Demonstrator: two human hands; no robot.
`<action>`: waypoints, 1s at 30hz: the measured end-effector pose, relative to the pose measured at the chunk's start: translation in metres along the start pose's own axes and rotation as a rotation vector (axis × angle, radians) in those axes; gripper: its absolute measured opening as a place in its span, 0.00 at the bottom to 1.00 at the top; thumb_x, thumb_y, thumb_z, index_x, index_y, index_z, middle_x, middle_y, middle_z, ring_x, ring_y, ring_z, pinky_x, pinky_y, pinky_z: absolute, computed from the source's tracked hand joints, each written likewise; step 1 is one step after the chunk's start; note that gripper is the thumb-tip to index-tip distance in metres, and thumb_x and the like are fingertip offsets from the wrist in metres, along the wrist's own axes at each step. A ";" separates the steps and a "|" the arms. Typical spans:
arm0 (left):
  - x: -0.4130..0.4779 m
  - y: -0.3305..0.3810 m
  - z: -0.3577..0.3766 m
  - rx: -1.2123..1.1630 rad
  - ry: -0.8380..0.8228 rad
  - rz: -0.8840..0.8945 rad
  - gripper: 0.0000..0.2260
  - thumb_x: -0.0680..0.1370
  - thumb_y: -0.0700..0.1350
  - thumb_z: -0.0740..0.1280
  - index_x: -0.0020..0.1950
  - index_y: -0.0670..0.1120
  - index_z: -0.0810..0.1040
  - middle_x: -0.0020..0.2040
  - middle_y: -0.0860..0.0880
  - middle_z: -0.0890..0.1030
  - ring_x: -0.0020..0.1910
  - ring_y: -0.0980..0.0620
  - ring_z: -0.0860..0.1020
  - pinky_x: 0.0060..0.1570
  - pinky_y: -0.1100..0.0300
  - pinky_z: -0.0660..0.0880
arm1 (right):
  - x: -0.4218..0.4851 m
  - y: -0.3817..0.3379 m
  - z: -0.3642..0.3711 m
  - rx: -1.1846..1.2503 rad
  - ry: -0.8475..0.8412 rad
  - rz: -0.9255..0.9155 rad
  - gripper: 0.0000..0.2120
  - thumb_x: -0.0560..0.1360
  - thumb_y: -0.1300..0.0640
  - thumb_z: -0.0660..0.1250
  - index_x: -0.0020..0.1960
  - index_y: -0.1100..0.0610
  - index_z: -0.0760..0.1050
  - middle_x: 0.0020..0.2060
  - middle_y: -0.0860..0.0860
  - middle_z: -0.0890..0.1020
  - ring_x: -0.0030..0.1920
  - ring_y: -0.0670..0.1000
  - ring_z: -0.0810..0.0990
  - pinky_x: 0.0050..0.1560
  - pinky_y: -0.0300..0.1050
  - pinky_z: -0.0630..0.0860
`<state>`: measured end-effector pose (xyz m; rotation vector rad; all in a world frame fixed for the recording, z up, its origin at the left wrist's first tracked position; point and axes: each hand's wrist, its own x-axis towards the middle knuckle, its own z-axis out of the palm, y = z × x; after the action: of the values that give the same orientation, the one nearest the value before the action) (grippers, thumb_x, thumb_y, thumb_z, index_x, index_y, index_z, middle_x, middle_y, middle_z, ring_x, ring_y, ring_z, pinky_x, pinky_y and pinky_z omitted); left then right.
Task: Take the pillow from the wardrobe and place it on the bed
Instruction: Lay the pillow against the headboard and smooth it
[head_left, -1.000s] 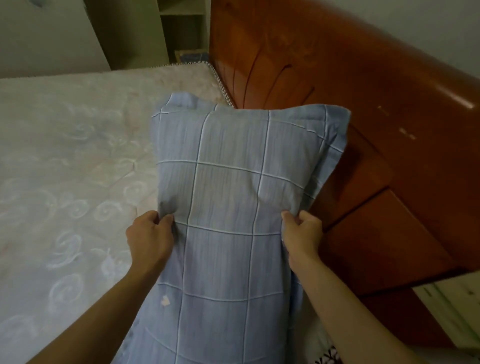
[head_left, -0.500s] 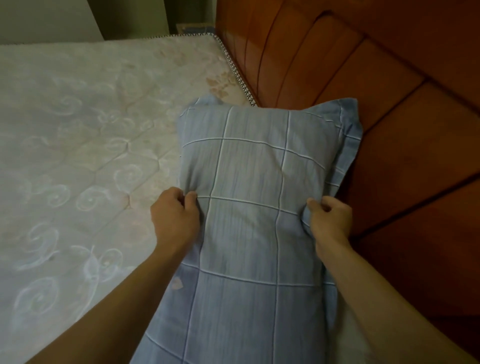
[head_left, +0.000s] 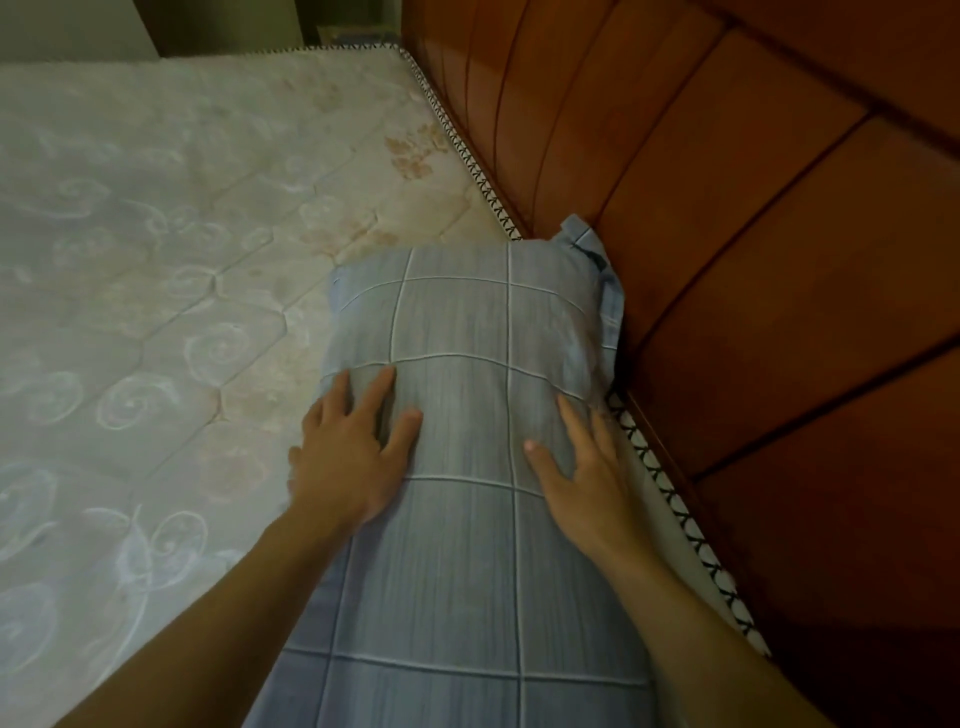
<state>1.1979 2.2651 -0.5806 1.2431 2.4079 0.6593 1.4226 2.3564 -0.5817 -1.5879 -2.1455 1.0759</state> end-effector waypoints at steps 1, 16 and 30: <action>0.004 -0.002 0.005 0.003 -0.039 -0.012 0.29 0.78 0.66 0.53 0.78 0.61 0.55 0.81 0.45 0.55 0.77 0.38 0.57 0.73 0.38 0.58 | 0.002 0.000 0.004 -0.022 -0.019 0.010 0.34 0.78 0.35 0.58 0.79 0.37 0.47 0.81 0.46 0.47 0.81 0.53 0.46 0.78 0.60 0.51; 0.006 -0.027 0.018 -0.232 -0.101 0.024 0.30 0.77 0.64 0.59 0.78 0.59 0.56 0.79 0.48 0.60 0.77 0.45 0.61 0.73 0.43 0.61 | 0.010 0.014 0.016 0.094 -0.006 0.057 0.34 0.77 0.38 0.64 0.79 0.43 0.57 0.80 0.49 0.58 0.78 0.53 0.57 0.78 0.57 0.57; -0.091 -0.043 -0.022 -0.193 -0.060 -0.075 0.34 0.75 0.66 0.58 0.78 0.54 0.61 0.75 0.43 0.68 0.70 0.41 0.70 0.67 0.45 0.67 | -0.077 0.028 -0.001 0.361 0.044 0.179 0.39 0.73 0.36 0.68 0.78 0.42 0.55 0.76 0.45 0.65 0.69 0.45 0.67 0.64 0.43 0.66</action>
<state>1.2084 2.1630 -0.5778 1.0742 2.2691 0.7988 1.4722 2.2904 -0.5840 -1.6289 -1.6845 1.3774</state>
